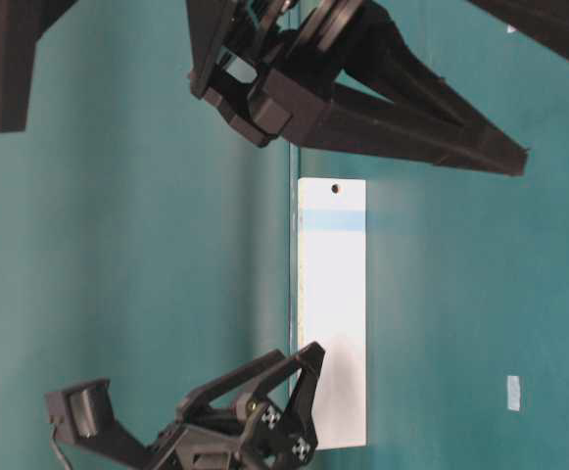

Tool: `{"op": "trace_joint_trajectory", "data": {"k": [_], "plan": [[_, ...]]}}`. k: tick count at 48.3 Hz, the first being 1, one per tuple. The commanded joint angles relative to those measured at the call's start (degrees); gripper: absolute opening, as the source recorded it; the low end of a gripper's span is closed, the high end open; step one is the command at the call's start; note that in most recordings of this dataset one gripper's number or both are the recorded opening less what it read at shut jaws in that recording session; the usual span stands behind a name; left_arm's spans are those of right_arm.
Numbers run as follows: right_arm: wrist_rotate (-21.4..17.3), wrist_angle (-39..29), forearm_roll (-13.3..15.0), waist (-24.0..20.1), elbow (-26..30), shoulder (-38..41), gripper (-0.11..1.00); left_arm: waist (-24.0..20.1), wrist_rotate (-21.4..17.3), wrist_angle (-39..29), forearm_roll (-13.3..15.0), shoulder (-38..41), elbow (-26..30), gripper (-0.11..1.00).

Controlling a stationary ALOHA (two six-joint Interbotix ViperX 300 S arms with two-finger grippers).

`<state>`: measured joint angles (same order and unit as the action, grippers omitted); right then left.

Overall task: Move the wooden board into place and insert the rod into its hole.
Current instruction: 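Open the left gripper and lower it over the white board's end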

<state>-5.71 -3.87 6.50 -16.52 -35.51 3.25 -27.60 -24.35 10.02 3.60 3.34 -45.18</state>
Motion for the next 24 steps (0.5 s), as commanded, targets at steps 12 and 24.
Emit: {"op": "trace_joint_trajectory", "data": {"k": [12,24], "plan": [[-0.18,0.18,0.09,-0.09,1.23,-0.88,0.74,-1.76,-0.44,0.53,-0.18,3.78,2.72,0.91],[-0.18,0.09,0.09,0.26,1.23,-0.88,0.74,-2.37,-0.53,0.62,-0.18,6.86,3.78,0.91]]}}
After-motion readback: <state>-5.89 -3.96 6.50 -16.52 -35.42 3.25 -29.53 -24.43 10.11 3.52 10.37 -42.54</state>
